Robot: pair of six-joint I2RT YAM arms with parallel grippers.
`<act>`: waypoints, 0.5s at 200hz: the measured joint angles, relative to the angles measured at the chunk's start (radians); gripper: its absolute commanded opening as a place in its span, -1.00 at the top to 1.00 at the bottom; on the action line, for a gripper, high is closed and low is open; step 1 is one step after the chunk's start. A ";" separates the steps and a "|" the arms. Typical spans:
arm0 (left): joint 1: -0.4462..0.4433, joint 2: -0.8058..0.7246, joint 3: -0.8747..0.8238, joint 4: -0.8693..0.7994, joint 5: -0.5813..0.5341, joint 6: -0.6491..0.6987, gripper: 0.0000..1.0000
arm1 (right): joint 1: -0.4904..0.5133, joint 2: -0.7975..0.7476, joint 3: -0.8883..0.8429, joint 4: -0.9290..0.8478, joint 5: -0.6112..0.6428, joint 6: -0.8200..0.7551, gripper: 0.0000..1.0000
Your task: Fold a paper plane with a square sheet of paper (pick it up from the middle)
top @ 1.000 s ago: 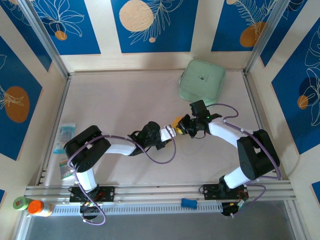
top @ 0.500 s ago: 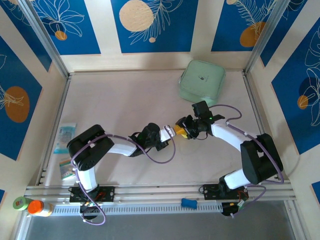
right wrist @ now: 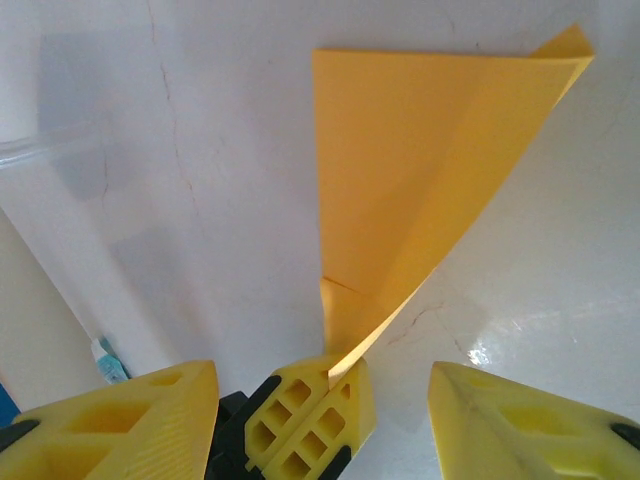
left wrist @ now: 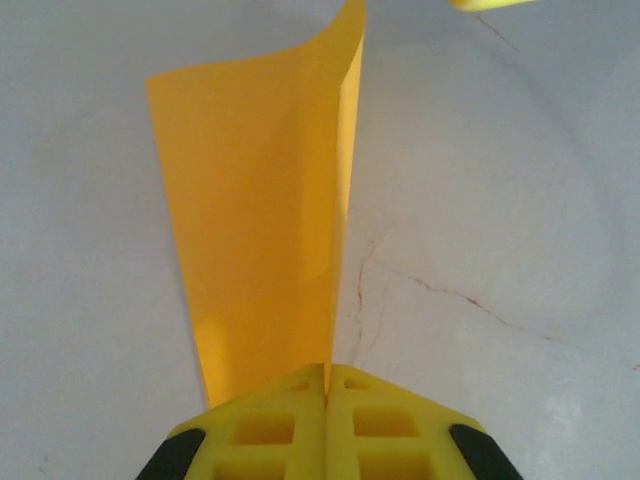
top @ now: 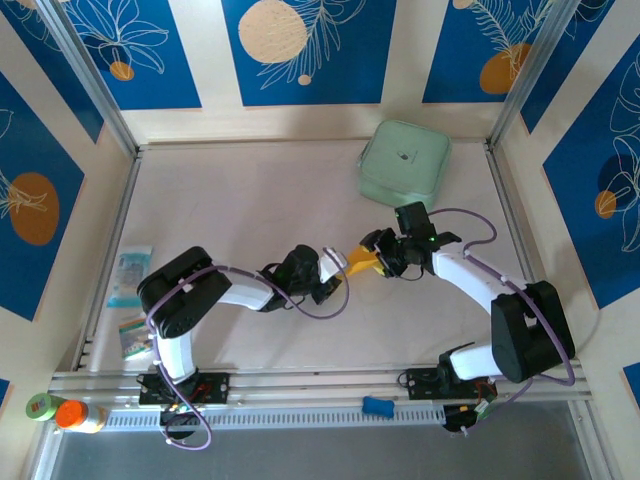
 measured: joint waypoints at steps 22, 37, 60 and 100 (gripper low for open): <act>0.006 0.000 0.016 -0.035 0.019 -0.054 1.00 | -0.009 -0.005 -0.010 -0.001 0.002 -0.007 -0.16; 0.014 0.000 0.034 -0.064 0.032 -0.094 1.00 | -0.015 -0.010 -0.016 -0.001 0.002 -0.014 -0.16; 0.034 0.000 0.072 -0.115 0.070 -0.179 1.00 | -0.026 -0.025 -0.035 0.003 0.002 -0.041 -0.17; 0.065 0.010 0.145 -0.205 0.137 -0.346 1.00 | -0.054 -0.047 -0.092 0.044 -0.018 -0.151 -0.20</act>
